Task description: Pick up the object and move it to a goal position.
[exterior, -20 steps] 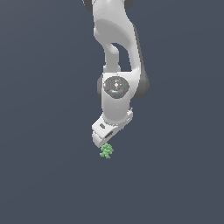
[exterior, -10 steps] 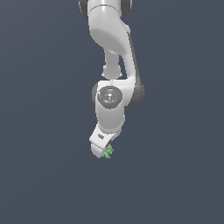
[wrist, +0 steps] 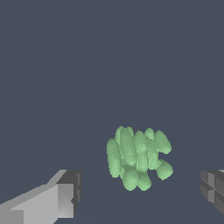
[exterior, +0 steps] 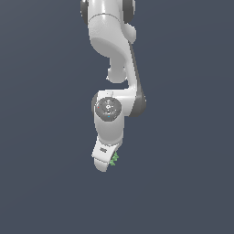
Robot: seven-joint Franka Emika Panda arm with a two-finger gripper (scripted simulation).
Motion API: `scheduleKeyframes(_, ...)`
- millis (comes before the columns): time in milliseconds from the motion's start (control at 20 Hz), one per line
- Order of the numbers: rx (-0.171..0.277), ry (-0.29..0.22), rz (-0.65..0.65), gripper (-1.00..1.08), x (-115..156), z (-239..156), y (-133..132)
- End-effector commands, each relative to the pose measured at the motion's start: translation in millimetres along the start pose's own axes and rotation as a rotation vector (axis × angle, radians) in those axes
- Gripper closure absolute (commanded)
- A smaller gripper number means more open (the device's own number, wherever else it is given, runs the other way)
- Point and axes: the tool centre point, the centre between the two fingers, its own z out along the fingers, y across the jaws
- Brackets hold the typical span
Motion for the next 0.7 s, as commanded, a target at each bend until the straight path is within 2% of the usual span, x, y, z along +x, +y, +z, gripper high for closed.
scheduleKeyframes(0,-0.001,0.001,-0.032,-0.92,-1.3,2.2,3.2)
scheduleKeyframes(650,-0.002,0.003,-0.067,-0.92,-3.4,12.1,6.7)
